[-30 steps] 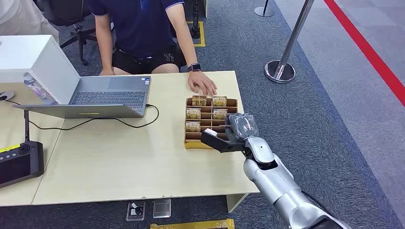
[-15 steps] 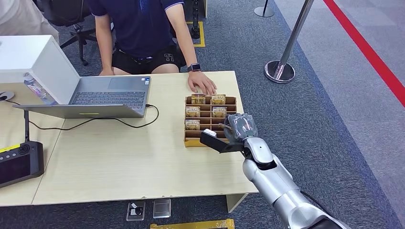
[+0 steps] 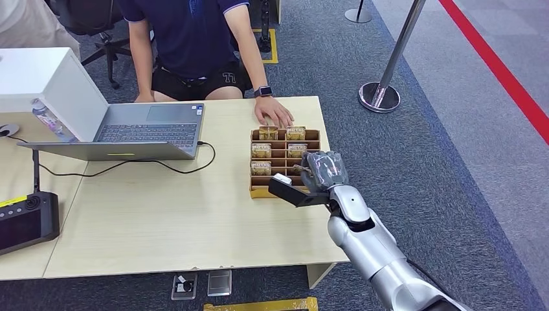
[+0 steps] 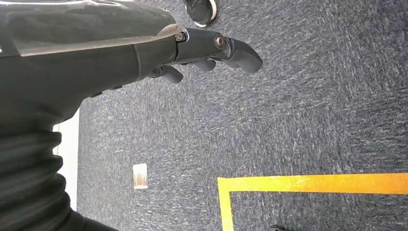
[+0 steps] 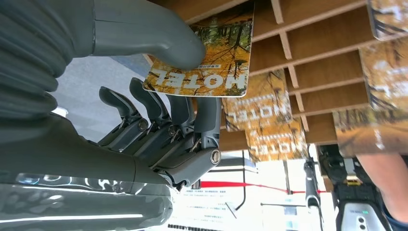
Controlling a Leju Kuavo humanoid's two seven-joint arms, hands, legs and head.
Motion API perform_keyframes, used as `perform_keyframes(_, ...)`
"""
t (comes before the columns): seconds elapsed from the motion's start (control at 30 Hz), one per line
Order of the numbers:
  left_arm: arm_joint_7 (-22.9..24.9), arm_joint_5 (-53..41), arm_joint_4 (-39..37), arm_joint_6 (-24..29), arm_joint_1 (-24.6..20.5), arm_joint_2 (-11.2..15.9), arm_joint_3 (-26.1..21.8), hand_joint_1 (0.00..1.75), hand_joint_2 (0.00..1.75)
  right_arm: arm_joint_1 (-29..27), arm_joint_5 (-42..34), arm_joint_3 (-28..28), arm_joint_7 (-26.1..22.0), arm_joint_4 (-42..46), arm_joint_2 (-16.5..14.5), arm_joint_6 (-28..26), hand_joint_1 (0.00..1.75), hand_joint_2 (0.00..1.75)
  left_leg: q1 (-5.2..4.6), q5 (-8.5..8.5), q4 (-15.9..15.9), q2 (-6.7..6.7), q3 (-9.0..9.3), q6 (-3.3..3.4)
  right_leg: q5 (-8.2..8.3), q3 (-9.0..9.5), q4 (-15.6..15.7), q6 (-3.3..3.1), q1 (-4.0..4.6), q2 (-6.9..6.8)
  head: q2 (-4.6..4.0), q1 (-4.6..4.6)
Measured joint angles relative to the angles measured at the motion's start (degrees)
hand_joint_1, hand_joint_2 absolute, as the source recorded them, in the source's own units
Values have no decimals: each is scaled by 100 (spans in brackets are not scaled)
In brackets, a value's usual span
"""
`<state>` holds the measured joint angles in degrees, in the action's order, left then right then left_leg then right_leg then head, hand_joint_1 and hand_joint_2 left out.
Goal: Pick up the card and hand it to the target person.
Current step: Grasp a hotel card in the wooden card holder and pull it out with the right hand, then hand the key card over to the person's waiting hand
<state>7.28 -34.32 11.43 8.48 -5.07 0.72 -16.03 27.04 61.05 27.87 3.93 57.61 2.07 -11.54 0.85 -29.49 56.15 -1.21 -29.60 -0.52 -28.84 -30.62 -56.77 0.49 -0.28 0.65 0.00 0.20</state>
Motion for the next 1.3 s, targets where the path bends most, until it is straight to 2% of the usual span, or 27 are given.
perform_keyframes(0.4,-10,0,0,0,31,-14,-99,0,175,-162,31,-81,33,1268,163,83,161,175,0,0,1,0,-2,0,0,-2,0,0,0,0,0,1)
perform_keyframes(0.57,-21,0,0,1,46,-26,-142,0,175,-205,295,-79,-41,1733,196,-40,161,175,0,0,1,0,-4,0,0,-3,0,0,0,0,0,2)
perform_keyframes(0.73,-20,-57,0,-23,31,-31,-145,0,175,-164,937,-32,-320,1700,192,-646,161,175,0,0,1,-1,-6,0,0,-2,0,0,0,-1,0,1)
perform_keyframes(0.87,-5,-180,0,-63,-28,-42,-145,0,175,53,1653,84,-452,1153,114,-1545,161,175,0,0,1,-1,-6,0,0,-2,-2,0,0,-1,0,3)
perform_keyframes(1.03,50,-349,0,-95,-116,-59,-144,0,175,370,2353,135,-355,348,-60,-2602,161,175,0,1,3,-1,-6,1,0,-3,-5,0,0,-1,0,0)
perform_keyframes(1.17,101,-462,0,-122,-180,-76,-142,0,175,564,2803,130,-73,67,-125,-2802,161,175,0,1,3,-1,-8,1,0,-4,-5,0,0,-2,0,0)
perform_keyframes(1.3,152,-518,0,-129,-224,-82,-141,0,175,812,2847,223,337,-82,-128,-2806,161,175,0,1,4,-1,-8,1,0,-4,-5,0,0,-1,0,1)
